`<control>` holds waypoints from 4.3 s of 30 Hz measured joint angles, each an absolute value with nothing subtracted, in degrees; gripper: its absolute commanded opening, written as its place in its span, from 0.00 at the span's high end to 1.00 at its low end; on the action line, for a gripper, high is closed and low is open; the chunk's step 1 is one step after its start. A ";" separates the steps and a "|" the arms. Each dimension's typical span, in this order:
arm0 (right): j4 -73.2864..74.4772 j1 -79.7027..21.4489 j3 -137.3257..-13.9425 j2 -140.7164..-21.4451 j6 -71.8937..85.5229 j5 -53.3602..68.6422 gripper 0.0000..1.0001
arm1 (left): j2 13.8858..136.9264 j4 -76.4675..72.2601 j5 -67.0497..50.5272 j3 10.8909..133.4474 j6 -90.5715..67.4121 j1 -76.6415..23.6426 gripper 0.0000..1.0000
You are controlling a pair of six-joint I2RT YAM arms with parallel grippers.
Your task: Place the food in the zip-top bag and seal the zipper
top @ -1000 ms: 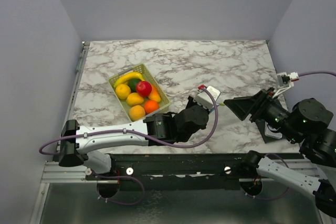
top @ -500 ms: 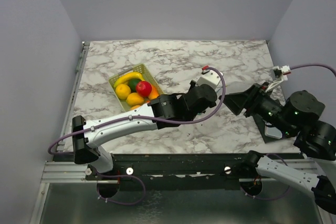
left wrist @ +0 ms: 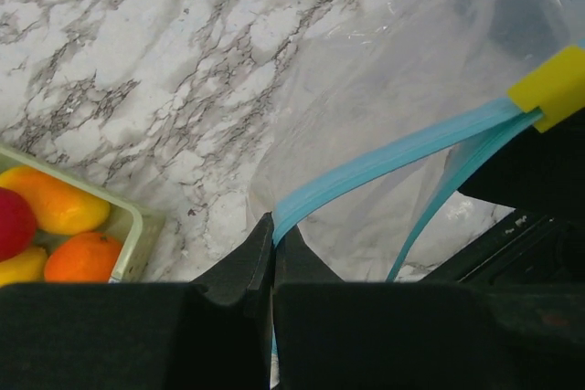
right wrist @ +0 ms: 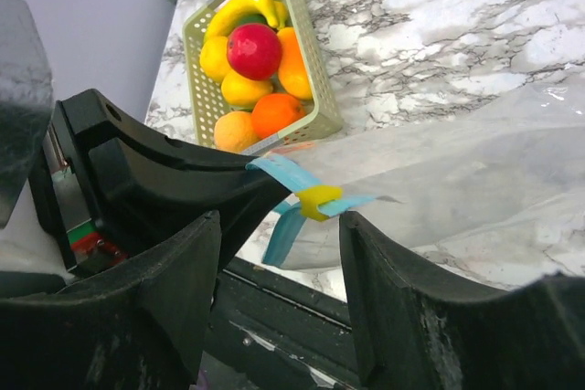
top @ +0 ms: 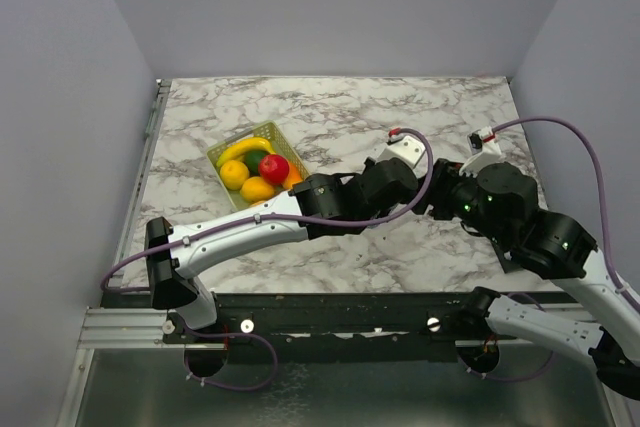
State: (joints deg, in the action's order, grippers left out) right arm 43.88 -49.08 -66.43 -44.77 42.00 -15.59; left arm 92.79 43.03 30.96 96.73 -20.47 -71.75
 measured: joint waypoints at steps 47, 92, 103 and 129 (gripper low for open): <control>46.04 -49.19 -60.14 -49.04 48.62 -22.85 0.99 | 85.97 39.68 21.15 83.00 -22.26 -71.92 0.73; 43.11 -49.17 -58.74 -46.17 53.49 -19.59 0.99 | 75.59 14.46 35.42 64.23 -16.23 -76.75 1.00; 43.22 -49.17 -65.14 -48.95 49.89 -19.59 0.99 | 71.35 16.86 35.51 69.95 -14.11 -76.75 1.00; 28.10 -49.30 -84.73 -80.18 42.09 -5.54 0.99 | 57.01 38.22 48.56 76.99 -17.45 -76.75 1.00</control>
